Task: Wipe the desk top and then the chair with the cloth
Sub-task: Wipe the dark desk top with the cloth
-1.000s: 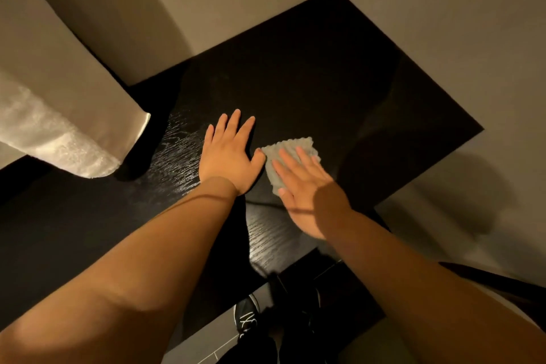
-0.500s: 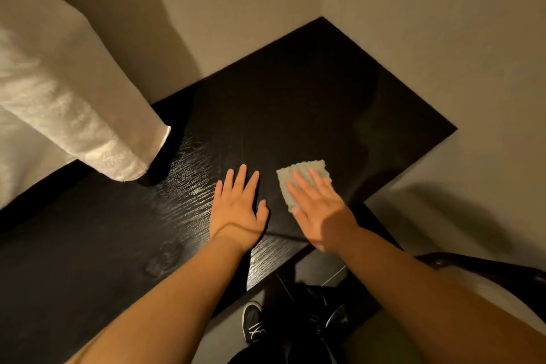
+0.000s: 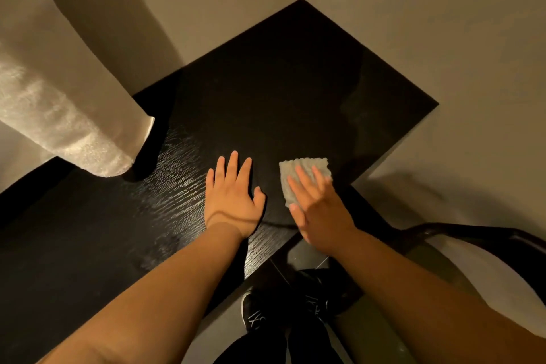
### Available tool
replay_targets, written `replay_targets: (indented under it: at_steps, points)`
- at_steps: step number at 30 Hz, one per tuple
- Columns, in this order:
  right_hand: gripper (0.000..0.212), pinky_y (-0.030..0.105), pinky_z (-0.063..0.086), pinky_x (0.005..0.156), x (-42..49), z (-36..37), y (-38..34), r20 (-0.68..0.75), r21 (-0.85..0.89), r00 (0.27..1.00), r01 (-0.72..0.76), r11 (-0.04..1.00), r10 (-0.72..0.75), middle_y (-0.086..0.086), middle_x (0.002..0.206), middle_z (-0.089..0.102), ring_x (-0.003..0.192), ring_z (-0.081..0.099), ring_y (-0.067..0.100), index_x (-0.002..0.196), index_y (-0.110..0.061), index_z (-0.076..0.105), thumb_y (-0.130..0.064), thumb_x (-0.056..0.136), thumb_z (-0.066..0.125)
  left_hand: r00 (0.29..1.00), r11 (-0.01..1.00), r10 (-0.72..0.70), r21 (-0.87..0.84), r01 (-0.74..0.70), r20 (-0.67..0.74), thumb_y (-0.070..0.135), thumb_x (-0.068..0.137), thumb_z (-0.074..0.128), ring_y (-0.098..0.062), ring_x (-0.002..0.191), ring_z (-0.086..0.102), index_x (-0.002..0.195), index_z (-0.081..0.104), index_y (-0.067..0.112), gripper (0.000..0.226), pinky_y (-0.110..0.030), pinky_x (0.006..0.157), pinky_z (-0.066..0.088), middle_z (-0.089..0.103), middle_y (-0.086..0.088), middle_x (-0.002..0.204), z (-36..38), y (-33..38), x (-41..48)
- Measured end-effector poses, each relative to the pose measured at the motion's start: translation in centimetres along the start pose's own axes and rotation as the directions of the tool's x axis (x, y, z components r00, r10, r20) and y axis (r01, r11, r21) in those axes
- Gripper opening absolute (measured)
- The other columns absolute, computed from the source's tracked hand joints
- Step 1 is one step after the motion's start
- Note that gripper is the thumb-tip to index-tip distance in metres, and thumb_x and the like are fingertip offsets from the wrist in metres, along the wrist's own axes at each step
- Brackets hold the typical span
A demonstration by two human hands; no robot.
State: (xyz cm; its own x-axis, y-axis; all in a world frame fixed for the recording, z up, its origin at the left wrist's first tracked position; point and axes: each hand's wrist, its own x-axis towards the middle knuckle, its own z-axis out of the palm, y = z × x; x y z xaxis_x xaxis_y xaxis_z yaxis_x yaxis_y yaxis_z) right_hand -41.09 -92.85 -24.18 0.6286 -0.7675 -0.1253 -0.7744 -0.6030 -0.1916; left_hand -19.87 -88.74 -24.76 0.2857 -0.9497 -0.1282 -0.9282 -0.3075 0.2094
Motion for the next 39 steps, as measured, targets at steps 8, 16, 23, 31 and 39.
replay_targets:
  at_steps: [8,16,23,31,39]
  points:
    - [0.056,0.050,0.018,0.125,0.0,-1.5,6.2,-0.123,-0.102,0.992,0.026,0.994,-0.039,0.020,0.160,0.032,0.150,0.016,0.034,0.153,-0.003,0.035,-0.032,0.105,0.033,1.000,1.000,0.010,0.000,-0.010,-0.019,0.050,0.096,0.036,-0.033,0.160,0.007,0.163,0.028,0.025,0.072,-0.054,0.130,0.009,0.015,-0.007,0.174,0.0,-0.1,-0.3]
    - [0.066,0.054,0.016,0.126,-4.9,0.9,-3.9,-0.060,0.021,0.998,-0.022,1.000,0.023,0.014,0.167,0.022,0.155,0.011,0.039,0.157,-0.012,0.035,-0.043,0.099,0.035,0.998,0.999,0.034,-0.006,-0.035,-0.051,0.048,0.096,0.040,-0.036,0.159,0.012,0.162,0.031,0.021,0.072,-0.056,0.129,0.012,0.019,-0.011,0.172,-0.1,-0.1,-0.5]
    - [0.043,0.069,0.036,0.110,-0.7,-0.6,6.7,-0.027,-0.211,0.999,-0.039,0.977,0.034,0.028,0.147,0.050,0.140,0.041,0.050,0.128,0.000,0.066,-0.023,0.092,0.063,0.999,0.999,0.030,-0.030,-0.031,-0.043,0.049,0.098,0.040,-0.035,0.160,0.010,0.163,0.031,0.022,0.071,-0.054,0.130,0.009,0.018,-0.010,0.173,0.0,-0.2,-0.5]
    - [0.064,0.052,0.012,0.126,-3.9,-0.2,1.9,0.085,0.074,0.996,-0.049,0.996,0.042,0.005,0.169,0.018,0.156,0.007,0.037,0.160,-0.019,0.028,-0.045,0.101,0.026,0.999,0.999,-0.020,-0.033,0.019,-0.043,0.043,0.099,0.049,-0.037,0.158,0.017,0.160,0.039,0.020,0.066,-0.055,0.129,0.013,0.025,-0.012,0.171,-0.4,1.0,-0.5]
    - [0.073,0.051,0.000,0.127,1.5,-4.6,13.8,0.177,-0.010,0.951,-0.257,0.966,0.254,0.004,0.171,-0.007,0.156,-0.007,0.034,0.163,-0.019,0.000,-0.052,0.099,0.004,0.994,0.993,-0.110,-0.052,0.110,0.002,0.051,0.099,0.047,-0.034,0.161,0.006,0.161,0.032,0.033,0.066,-0.058,0.129,0.003,0.017,-0.002,0.174,0.1,5.6,0.7]
